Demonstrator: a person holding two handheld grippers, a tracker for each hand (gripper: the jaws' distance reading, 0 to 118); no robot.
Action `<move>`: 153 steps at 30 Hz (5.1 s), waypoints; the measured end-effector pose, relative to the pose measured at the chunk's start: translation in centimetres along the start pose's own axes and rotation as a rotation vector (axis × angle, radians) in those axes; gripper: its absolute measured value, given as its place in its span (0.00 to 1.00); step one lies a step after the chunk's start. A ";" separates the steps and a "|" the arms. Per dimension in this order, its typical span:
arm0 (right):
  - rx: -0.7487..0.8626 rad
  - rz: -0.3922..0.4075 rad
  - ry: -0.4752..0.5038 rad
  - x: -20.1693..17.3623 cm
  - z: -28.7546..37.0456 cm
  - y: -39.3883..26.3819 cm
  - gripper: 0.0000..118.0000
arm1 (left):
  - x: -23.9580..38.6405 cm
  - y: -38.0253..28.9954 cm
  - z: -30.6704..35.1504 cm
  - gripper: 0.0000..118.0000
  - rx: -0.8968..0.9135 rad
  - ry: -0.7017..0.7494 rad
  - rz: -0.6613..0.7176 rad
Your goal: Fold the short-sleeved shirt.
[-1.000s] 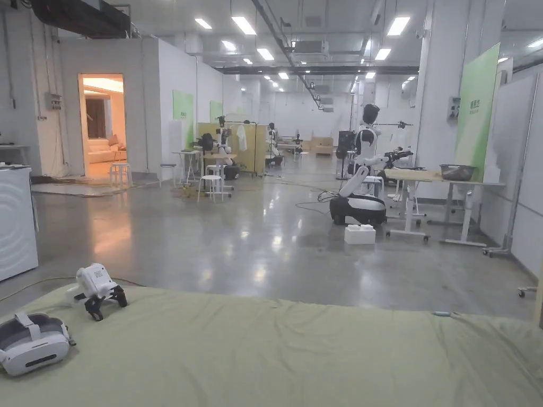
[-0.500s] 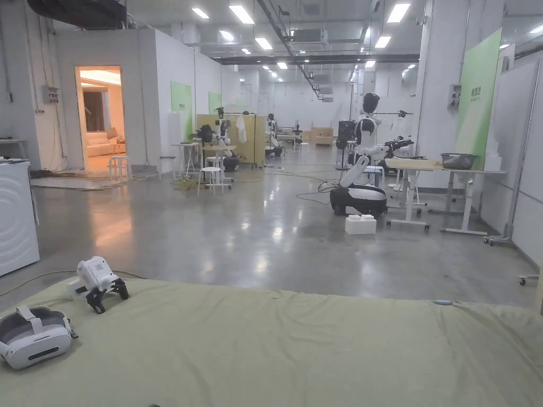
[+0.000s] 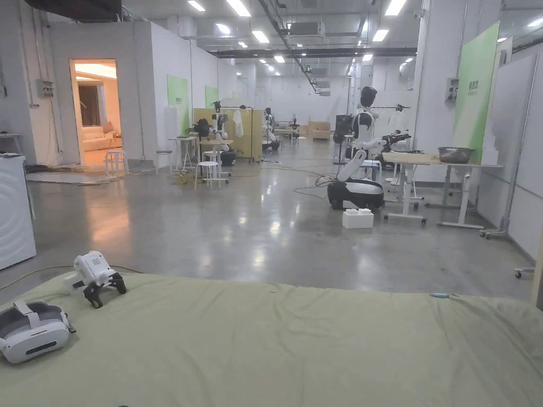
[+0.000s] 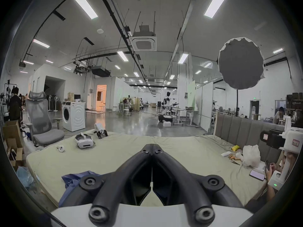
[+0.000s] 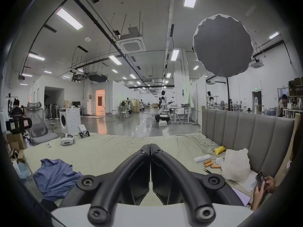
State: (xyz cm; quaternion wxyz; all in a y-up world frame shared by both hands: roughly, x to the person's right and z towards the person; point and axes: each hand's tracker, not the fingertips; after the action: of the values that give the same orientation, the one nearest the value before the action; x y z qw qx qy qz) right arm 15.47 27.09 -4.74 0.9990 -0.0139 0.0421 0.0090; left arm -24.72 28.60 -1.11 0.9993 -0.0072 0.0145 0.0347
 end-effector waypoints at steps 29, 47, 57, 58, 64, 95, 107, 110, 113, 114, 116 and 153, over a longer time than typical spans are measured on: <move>-0.270 0.008 0.063 -0.7 -2.4 -6.6 0.00 | -16.3 -16.1 -14.2 0.88 -0.751 0.065 0.021; -0.440 -0.071 0.062 0.9 -3.3 -10.6 0.00 | -18.6 -20.2 -19.8 0.00 -0.809 0.136 0.122; -0.389 -0.170 -0.028 4.3 -0.8 -9.9 0.00 | -7.2 -2.3 -26.7 0.00 -0.421 -0.208 0.120; -0.388 -0.173 -0.037 4.6 -0.5 -9.8 0.00 | -4.1 -2.0 -27.8 0.00 -0.419 -0.281 0.089; -0.373 -0.175 -0.101 6.3 1.8 -9.3 0.00 | 14.6 -9.5 -28.9 0.00 -0.596 -0.636 -0.026; -0.136 -0.053 0.010 2.9 3.2 -2.9 0.00 | 3.5 0.4 -0.2 0.43 -0.004 -0.046 -0.203; -0.117 -0.039 0.064 1.5 3.1 -2.2 0.00 | 1.7 0.7 4.8 0.00 -0.007 0.081 -0.166; -0.114 -0.039 0.056 1.4 3.0 -2.1 0.00 | 1.7 0.7 4.0 0.00 -0.016 0.059 -0.155; -0.127 -0.045 0.061 1.4 2.9 -2.5 0.00 | 1.3 -0.3 0.8 0.18 -0.166 -0.014 -0.120; -0.136 -0.047 0.066 1.5 2.8 -2.8 0.00 | 1.0 -1.3 -0.8 0.24 -0.252 -0.048 -0.106; -0.156 -0.055 0.062 1.5 2.7 -3.6 0.00 | 0.4 -4.5 -4.7 0.42 -0.384 -0.090 -0.042; -1.064 -0.116 -0.151 14.8 -26.1 -22.7 0.57 | 0.0 -25.8 -28.2 0.01 -0.966 -0.062 -0.093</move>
State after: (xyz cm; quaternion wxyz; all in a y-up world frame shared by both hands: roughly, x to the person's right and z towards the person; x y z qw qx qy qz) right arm 28.47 3.89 -31.42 0.8530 -0.5197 -0.0409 -0.0251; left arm -23.73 2.47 -29.00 0.8821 -0.4697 -0.0335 -0.0068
